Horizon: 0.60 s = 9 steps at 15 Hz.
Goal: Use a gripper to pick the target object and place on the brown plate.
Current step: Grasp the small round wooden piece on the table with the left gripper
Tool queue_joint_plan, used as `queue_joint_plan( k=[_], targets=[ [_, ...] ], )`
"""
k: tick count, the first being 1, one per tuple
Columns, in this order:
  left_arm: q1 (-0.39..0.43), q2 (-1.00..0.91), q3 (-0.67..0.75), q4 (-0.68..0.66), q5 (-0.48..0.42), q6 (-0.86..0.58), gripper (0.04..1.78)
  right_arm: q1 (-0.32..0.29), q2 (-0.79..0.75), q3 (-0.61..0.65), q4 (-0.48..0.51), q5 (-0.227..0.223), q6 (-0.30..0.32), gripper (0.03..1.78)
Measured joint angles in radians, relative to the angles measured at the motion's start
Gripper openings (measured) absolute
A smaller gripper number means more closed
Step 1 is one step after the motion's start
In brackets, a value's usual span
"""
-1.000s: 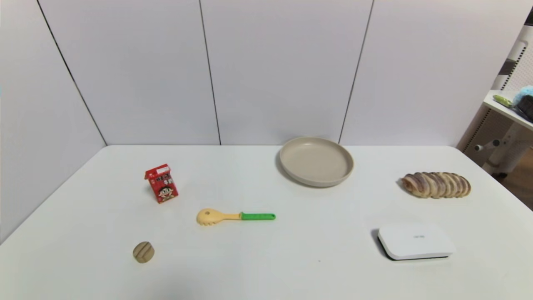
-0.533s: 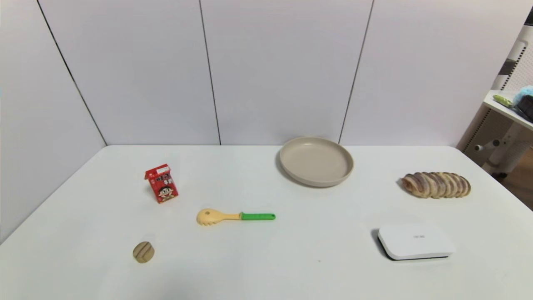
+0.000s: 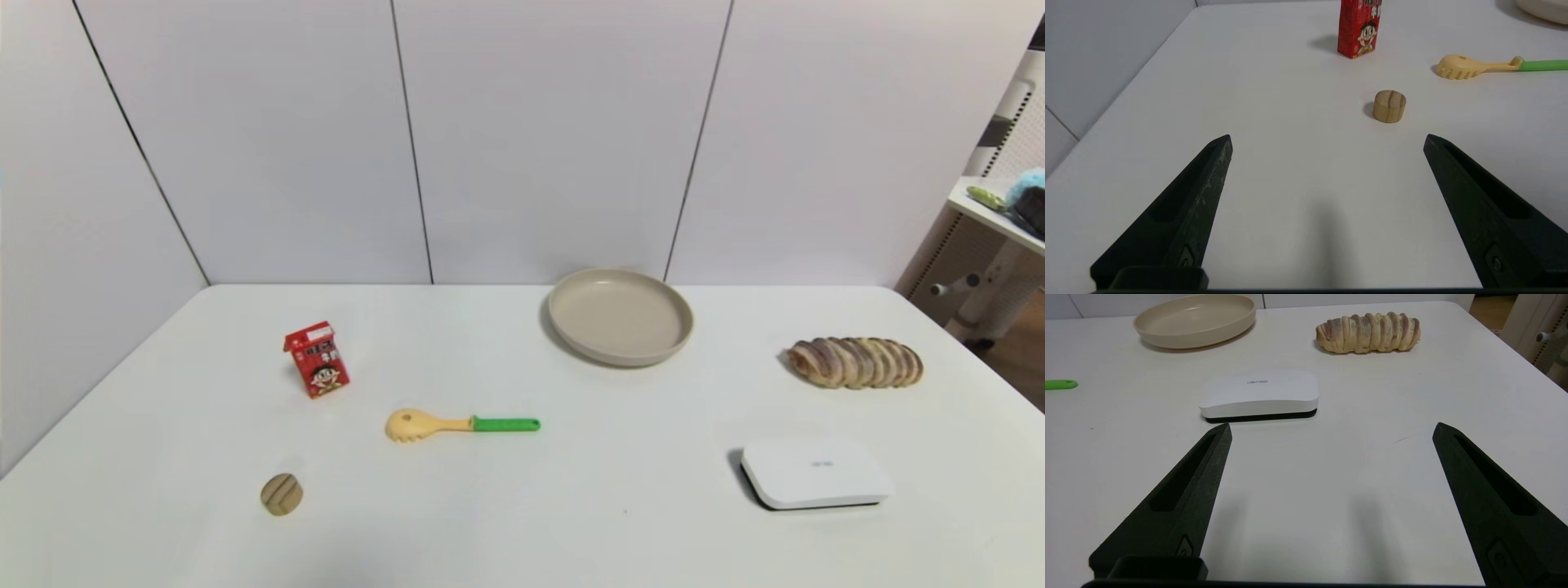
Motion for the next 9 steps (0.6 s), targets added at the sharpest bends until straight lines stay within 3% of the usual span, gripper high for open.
queue_joint_plan(
  k=[6,9],
  targets=[
    [-0.044,0.396,-0.360,0.102,-0.001,0.229,1.69,0.000,0.000,0.000,0.000,0.000,0.000,1.70],
    [-0.094,0.633,-0.579,0.228,-0.004,0.334,1.69,0.000,0.000,0.000,0.000,0.000,0.000,1.70]
  ],
)
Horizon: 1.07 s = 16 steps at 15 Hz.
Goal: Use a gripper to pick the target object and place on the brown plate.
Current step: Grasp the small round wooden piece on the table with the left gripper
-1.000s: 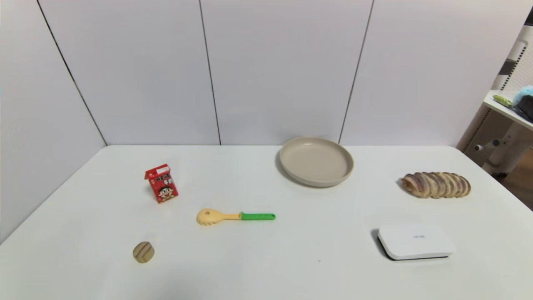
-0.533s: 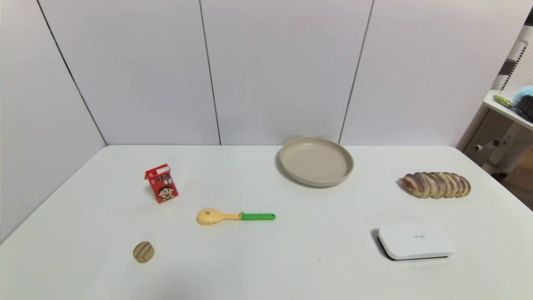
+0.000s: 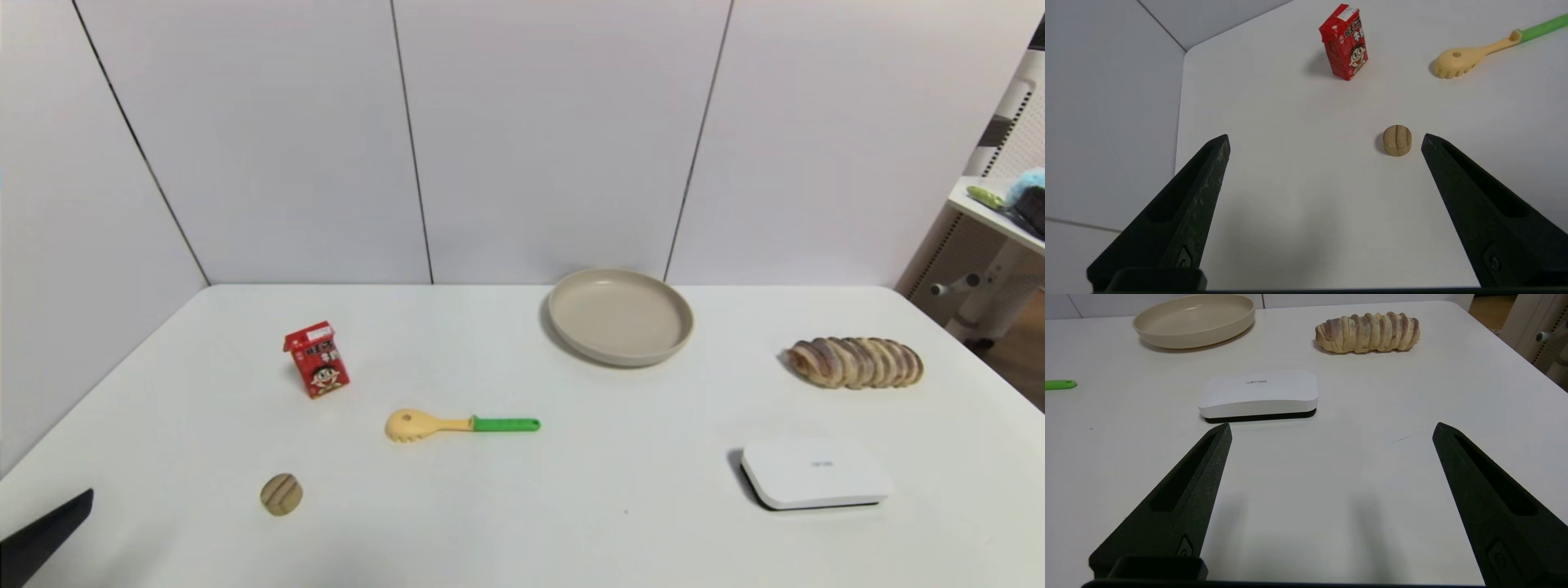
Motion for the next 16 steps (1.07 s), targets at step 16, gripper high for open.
queue_joint_plan(
  k=[16],
  targets=[
    [-0.127,0.836,-0.412,0.463,-0.029,0.040,1.69,0.000,0.000,0.000,0.000,0.000,0.000,1.70]
  ],
)
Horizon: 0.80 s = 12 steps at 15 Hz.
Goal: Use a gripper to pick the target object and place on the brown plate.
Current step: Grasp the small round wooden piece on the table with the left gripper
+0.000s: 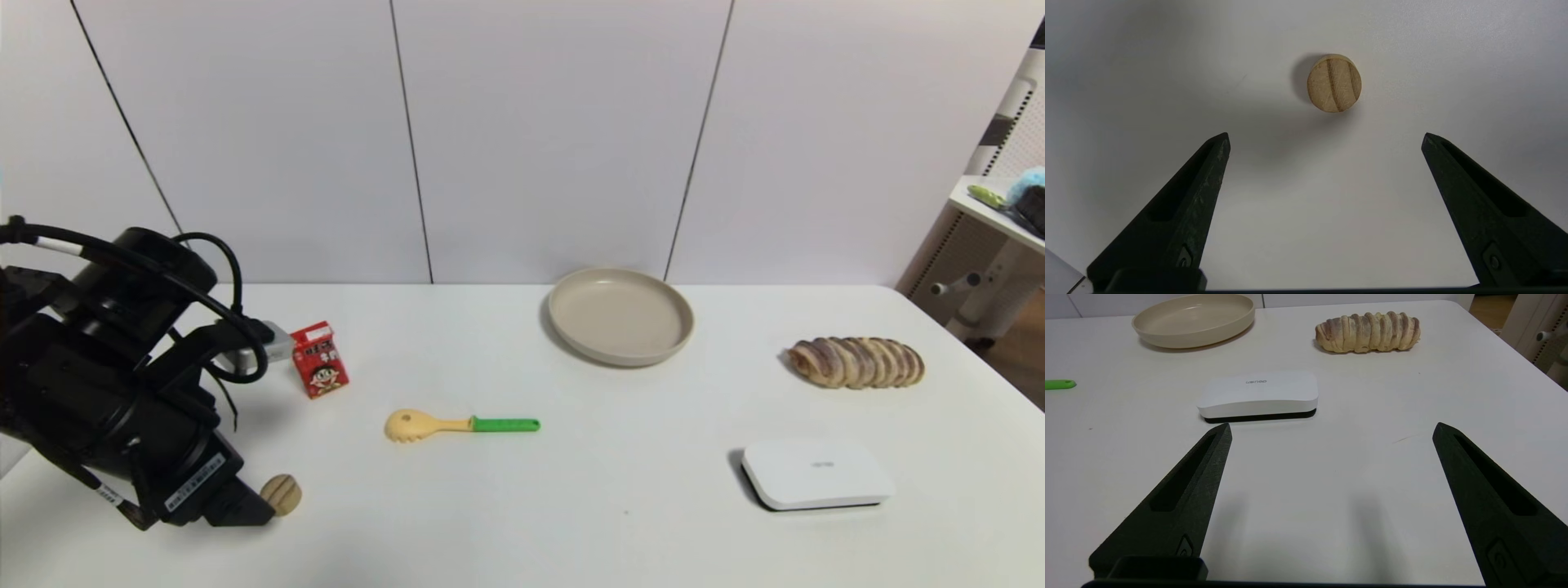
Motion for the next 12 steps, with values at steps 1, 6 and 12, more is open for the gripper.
queue_joint_plan(
  k=[1,6,12],
  targets=[
    [-0.005,0.020,0.000,0.000,-0.001,0.000,1.69,0.000,0.000,0.000,0.000,0.000,0.000,1.70],
    [-0.017,0.106,0.000,-0.037,0.000,-0.001,1.69,0.000,0.000,0.000,0.000,0.000,0.000,1.70],
    [-0.016,0.165,0.001,-0.071,0.000,-0.005,1.69,0.000,0.000,0.000,0.000,0.000,0.000,1.70]
  ],
)
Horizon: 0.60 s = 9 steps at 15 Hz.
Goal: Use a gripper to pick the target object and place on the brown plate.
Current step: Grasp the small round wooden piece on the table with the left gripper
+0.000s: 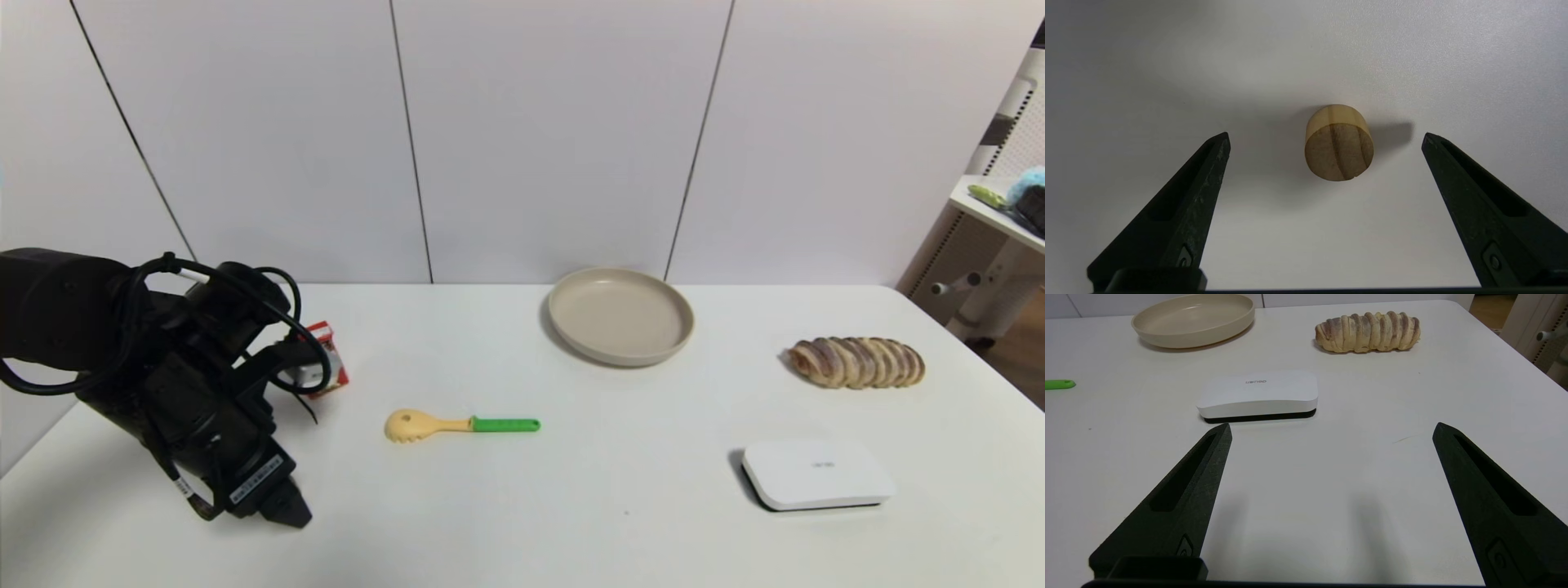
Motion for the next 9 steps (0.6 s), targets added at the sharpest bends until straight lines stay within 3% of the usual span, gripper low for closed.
queue_joint_plan(
  k=[5,9],
  targets=[
    [0.000,0.008,0.003,-0.001,0.000,-0.011,1.69,0.000,0.000,0.000,0.000,0.000,-0.001,1.70],
    [0.000,0.013,0.003,-0.001,-0.010,-0.011,1.09,0.000,0.000,0.000,0.000,0.000,0.000,1.70]
  ],
)
